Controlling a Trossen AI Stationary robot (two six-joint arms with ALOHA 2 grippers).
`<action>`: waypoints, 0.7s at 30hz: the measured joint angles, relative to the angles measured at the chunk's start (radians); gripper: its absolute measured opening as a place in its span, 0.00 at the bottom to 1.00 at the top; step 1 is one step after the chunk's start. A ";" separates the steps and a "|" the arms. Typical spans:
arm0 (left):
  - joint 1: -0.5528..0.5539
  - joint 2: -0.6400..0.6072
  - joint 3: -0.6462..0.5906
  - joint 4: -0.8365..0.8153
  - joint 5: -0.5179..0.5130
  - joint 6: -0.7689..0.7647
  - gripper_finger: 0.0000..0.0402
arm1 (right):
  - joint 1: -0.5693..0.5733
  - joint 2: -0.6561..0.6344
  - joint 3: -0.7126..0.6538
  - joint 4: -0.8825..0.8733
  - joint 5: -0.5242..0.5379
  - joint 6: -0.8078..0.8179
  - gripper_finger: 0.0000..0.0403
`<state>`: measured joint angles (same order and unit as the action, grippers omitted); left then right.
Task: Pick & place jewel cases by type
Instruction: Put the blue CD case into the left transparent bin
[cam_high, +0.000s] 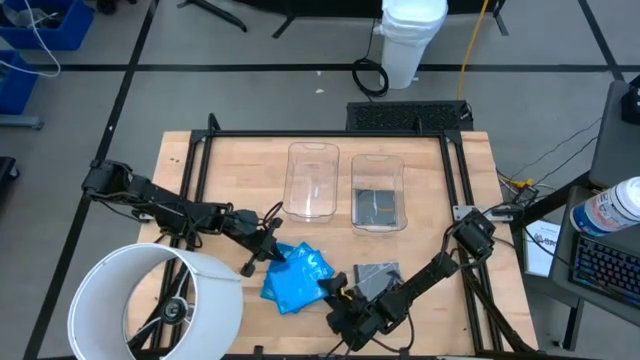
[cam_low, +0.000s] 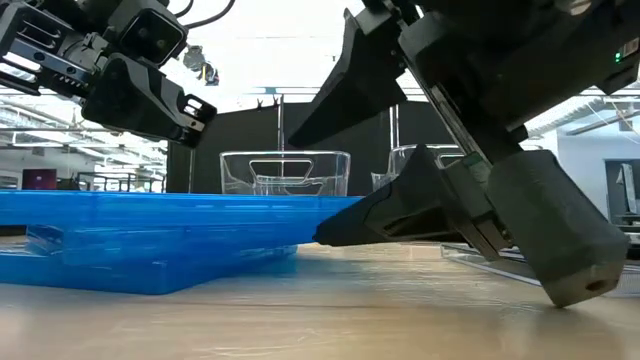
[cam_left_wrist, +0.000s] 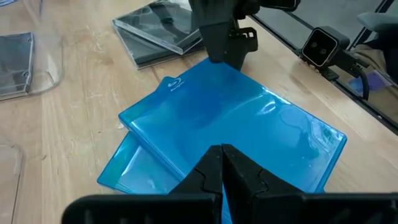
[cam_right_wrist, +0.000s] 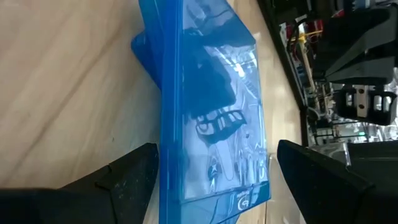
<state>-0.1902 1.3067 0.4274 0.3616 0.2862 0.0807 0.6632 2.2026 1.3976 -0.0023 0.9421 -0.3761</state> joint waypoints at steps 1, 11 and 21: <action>0.000 0.000 0.000 -0.001 0.000 0.000 0.02 | 0.000 0.001 0.001 -0.002 0.001 0.001 0.78; 0.000 0.000 0.000 0.001 0.000 0.004 0.02 | -0.001 0.000 0.001 -0.025 0.003 0.006 0.78; 0.000 0.000 0.000 0.001 0.000 0.003 0.02 | -0.002 0.001 0.000 -0.031 0.029 -0.003 0.67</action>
<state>-0.1902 1.3067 0.4274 0.3626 0.2859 0.0841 0.6613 2.2036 1.3972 -0.0330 0.9707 -0.3786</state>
